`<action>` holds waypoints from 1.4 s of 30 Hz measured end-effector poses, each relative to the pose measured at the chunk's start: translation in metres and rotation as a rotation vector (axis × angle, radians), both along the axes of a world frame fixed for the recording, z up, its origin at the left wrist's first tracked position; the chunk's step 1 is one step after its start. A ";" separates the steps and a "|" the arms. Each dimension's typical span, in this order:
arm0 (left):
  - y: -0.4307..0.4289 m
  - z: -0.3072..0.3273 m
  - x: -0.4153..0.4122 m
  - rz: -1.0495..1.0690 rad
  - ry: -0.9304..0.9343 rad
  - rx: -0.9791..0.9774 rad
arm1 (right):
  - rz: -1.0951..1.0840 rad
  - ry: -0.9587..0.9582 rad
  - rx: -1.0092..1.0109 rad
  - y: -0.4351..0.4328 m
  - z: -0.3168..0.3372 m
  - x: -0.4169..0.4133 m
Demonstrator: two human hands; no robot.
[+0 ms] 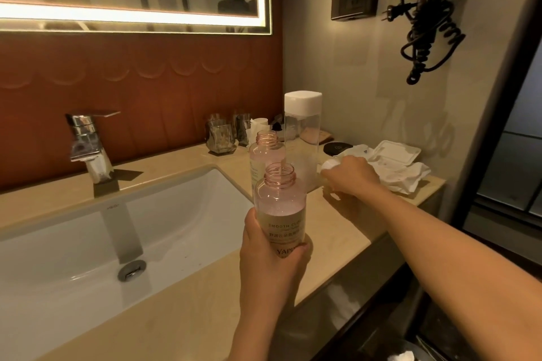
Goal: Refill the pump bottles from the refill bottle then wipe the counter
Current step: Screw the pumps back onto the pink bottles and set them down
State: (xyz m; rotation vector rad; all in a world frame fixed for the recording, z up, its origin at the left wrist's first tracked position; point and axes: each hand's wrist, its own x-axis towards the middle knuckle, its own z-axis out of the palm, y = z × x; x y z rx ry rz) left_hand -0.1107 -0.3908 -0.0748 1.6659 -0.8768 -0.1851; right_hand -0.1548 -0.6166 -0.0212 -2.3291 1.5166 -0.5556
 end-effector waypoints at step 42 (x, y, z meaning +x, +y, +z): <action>0.000 -0.006 0.006 -0.018 -0.028 -0.042 | 0.670 0.045 -1.434 0.078 0.133 -0.055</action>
